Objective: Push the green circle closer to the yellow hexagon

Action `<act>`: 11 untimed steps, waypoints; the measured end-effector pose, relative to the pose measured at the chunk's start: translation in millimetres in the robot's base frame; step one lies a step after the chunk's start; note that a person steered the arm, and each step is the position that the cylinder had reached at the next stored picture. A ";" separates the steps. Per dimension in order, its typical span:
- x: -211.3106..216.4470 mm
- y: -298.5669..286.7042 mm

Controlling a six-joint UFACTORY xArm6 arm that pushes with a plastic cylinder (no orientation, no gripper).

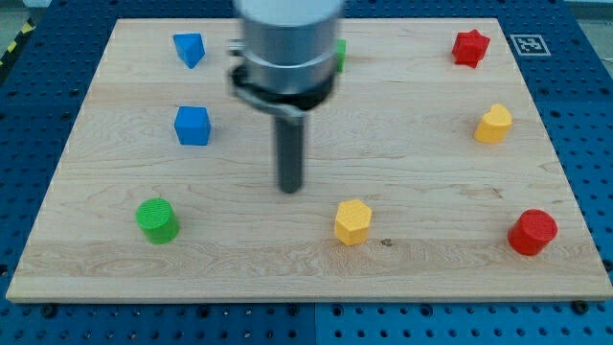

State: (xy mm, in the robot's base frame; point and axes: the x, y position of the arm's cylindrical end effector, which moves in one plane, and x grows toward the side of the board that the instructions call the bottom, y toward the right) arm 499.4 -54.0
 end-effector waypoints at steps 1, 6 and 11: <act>0.0 -99.5; 44.3 -88.3; 63.1 -39.8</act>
State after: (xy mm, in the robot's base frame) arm 562.5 -93.8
